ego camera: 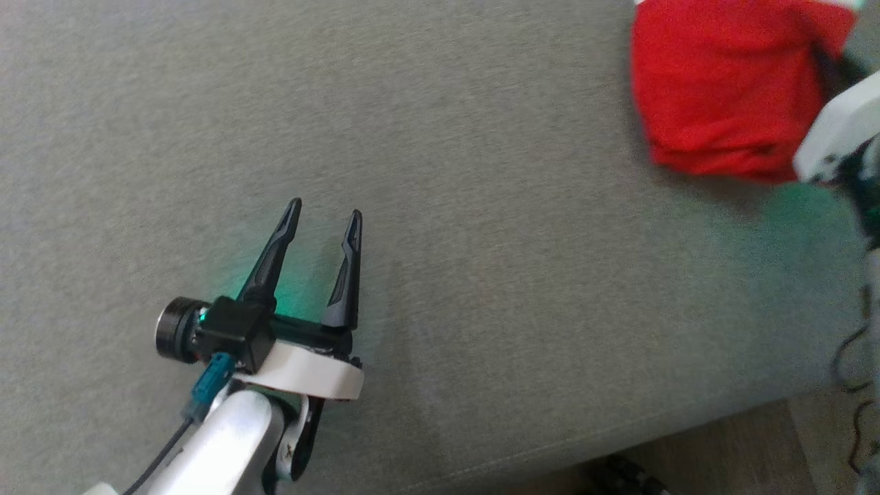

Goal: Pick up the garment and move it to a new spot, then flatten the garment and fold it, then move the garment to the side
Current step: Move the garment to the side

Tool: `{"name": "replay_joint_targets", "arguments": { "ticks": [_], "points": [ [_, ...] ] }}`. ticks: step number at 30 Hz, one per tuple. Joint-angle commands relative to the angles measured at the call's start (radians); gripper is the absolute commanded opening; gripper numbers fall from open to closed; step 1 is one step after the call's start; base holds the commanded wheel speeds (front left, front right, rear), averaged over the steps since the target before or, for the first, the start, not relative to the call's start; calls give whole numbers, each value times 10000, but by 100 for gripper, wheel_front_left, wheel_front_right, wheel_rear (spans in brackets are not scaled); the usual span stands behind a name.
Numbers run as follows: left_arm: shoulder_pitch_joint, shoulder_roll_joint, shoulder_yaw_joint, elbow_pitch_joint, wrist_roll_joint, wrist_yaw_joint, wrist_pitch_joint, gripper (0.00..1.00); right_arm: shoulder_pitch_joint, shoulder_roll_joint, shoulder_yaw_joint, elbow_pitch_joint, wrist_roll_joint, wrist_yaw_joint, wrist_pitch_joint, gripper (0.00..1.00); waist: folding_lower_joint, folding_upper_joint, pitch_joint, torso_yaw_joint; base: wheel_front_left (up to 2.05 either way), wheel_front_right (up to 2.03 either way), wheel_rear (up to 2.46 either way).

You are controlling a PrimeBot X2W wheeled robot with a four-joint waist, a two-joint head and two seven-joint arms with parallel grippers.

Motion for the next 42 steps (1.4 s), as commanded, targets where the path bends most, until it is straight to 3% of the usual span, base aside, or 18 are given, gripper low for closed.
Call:
{"name": "replay_joint_targets", "arguments": {
  "ticks": [1,13,14,15,16,22,29,42],
  "points": [
    [-344,172,252,-397,127,61,41,100,-448,-494,89,-222,-199,67,54,0,0,0,205,321,0,0,0],
    [-435,310,224,-720,239,202,106,100,-2017,-2277,-495,1152,-1168,67,107,0,0,0,870,1325,0,0,0],
    [-440,318,219,-734,244,206,104,100,-2126,-2329,-515,1199,-1292,67,-43,18,0,0,903,1341,0,0,0],
    [-448,320,213,-746,252,218,105,100,-2218,-2336,-567,1263,-1420,67,-178,47,0,0,927,1347,0,0,0],
    [-458,317,206,-754,259,232,110,100,-2296,-2313,-607,1317,-1553,67,-328,100,0,0,943,1347,0,0,0],
    [-504,260,133,-689,245,261,133,100,-2444,-1881,-871,1675,-2089,67,-1073,100,0,0,839,1309,0,0,0],
    [-412,287,192,-504,97,278,65,100,-2410,-1234,-454,1690,-2115,67,-1899,100,0,0,311,1177,0,0,0],
    [557,336,930,660,-864,409,-521,100,-747,79,1192,1189,-1218,67,-3326,100,0,0,-2437,1670,0,0,0]
  ]
}}
